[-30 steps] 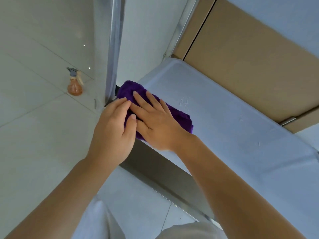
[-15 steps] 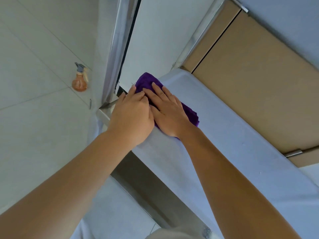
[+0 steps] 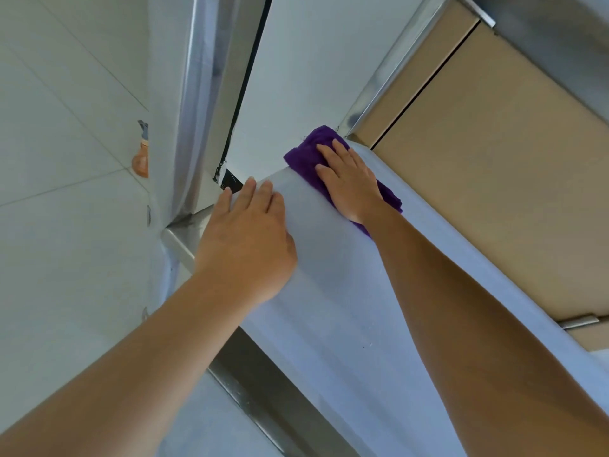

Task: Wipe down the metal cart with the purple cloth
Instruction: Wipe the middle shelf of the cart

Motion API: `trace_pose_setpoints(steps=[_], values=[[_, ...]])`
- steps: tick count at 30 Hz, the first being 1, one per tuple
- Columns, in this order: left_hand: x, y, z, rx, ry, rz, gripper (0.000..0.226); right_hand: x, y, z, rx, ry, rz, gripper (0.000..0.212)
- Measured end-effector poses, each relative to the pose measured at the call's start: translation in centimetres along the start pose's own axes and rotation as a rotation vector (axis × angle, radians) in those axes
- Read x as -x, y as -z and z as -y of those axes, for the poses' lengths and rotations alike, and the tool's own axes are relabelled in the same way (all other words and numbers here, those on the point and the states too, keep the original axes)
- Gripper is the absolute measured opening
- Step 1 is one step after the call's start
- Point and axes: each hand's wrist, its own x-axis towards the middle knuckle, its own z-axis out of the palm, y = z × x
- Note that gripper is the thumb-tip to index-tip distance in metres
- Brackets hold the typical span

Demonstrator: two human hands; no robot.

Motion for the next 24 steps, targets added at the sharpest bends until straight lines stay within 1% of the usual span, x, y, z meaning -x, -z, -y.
trace_pose_setpoints(steps=[6, 10, 12, 14, 16, 17, 19, 21, 22, 24], values=[[0.0, -0.1, 0.2, 0.033, -0.011, -0.016, 0.055, -2.0, 0.4, -1.7, -0.003, -0.101, -0.014, 0.051], [0.0, -0.3, 0.4, 0.103, -0.017, -0.05, 0.054, -2.8, 0.8, -2.9, -0.003, -0.164, -0.018, 0.053], [0.3, -0.2, 0.4, 0.149, -0.02, -0.078, 0.051, -2.9, 1.0, -3.3, -0.031, -0.265, -0.022, 0.053], [0.5, -0.3, 0.5, 0.213, -0.013, -0.118, 0.041, -2.8, 1.0, -3.3, -0.045, -0.392, -0.039, 0.053], [0.5, -0.3, 0.5, 0.286, 0.024, -0.169, 0.015, -2.4, 1.0, -2.7, -0.06, -0.515, -0.025, 0.054], [0.6, -0.3, 0.5, 0.311, 0.031, -0.183, 0.007, -2.1, 1.0, -2.4, -0.065, -0.556, 0.002, 0.054], [0.6, -0.2, 0.5, 0.318, 0.001, -0.216, 0.009, -1.2, 1.0, -1.7, -0.062, -0.581, 0.045, 0.054], [0.5, -0.4, 0.5, 0.303, -0.013, -0.24, 0.01, 0.1, 1.1, -0.8, -0.052, -0.562, 0.053, 0.053], [0.4, -0.5, 0.5, 0.31, -0.022, -0.259, 0.015, 0.8, 1.2, -0.3, -0.044, -0.546, 0.052, 0.053], [0.4, -0.6, 0.5, 0.355, -0.07, -0.314, 0.04, 2.4, 1.1, 1.2, -0.02, -0.496, 0.062, 0.053]])
